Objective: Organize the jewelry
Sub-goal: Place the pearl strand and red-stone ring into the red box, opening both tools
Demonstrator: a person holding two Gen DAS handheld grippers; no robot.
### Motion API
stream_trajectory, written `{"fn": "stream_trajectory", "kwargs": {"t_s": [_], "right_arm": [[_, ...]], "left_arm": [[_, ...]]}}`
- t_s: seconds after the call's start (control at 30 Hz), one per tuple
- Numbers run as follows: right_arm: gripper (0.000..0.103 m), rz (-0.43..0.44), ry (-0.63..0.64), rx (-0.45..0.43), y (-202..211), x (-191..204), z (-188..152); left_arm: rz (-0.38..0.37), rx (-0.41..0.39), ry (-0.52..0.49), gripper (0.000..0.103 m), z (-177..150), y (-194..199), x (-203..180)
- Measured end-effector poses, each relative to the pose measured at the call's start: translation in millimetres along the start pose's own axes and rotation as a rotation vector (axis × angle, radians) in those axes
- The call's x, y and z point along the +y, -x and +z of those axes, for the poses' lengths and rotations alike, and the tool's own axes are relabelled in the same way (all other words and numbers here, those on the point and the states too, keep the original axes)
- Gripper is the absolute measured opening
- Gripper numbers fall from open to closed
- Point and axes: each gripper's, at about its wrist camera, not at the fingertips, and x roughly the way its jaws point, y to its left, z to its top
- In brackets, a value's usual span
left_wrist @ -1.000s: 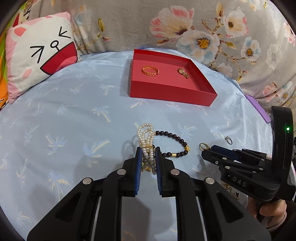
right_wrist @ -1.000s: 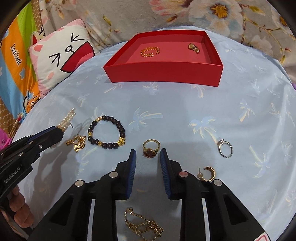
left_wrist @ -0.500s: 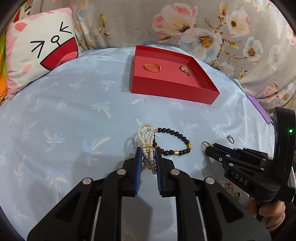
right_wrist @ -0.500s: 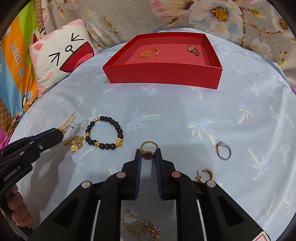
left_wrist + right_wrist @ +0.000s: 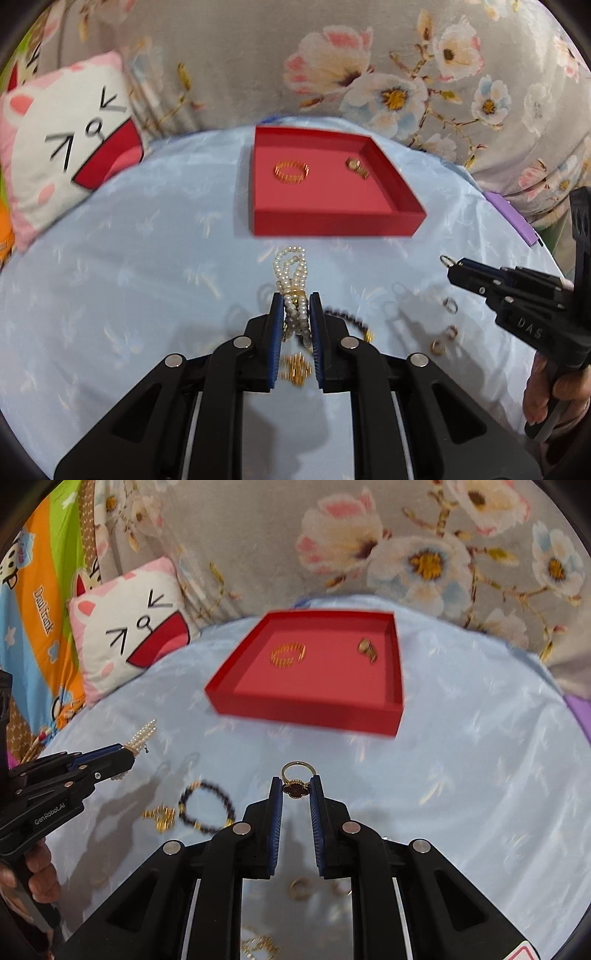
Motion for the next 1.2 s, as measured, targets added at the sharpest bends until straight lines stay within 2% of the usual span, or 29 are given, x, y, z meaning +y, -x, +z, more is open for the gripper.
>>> {"fn": "stream_trajectory", "kwargs": {"t_s": [0.2, 0.43, 0.57, 0.77, 1.07, 1.2], "right_arm": [[0.014, -0.016, 0.003, -0.08, -7, -21, 62], [0.014, -0.053, 0.019, -0.044, -76, -43, 110], [0.014, -0.058, 0.007, -0.002, -115, -52, 123], [0.014, -0.07, -0.002, 0.061, -158, -59, 129], [0.014, -0.113, -0.009, 0.134, -188, -68, 128], [0.014, -0.133, 0.022, 0.14, -192, -63, 126]], "left_arm": [[-0.035, -0.054, -0.027, 0.014, 63, -22, -6], [-0.046, -0.016, 0.007, 0.014, 109, -94, -7], [-0.041, 0.02, 0.012, 0.014, 118, -133, -7], [-0.016, 0.063, 0.018, 0.014, 121, -171, -4], [-0.01, 0.108, 0.016, 0.014, 117, -196, 0], [-0.006, 0.134, 0.022, 0.014, 114, -204, 1]]}}
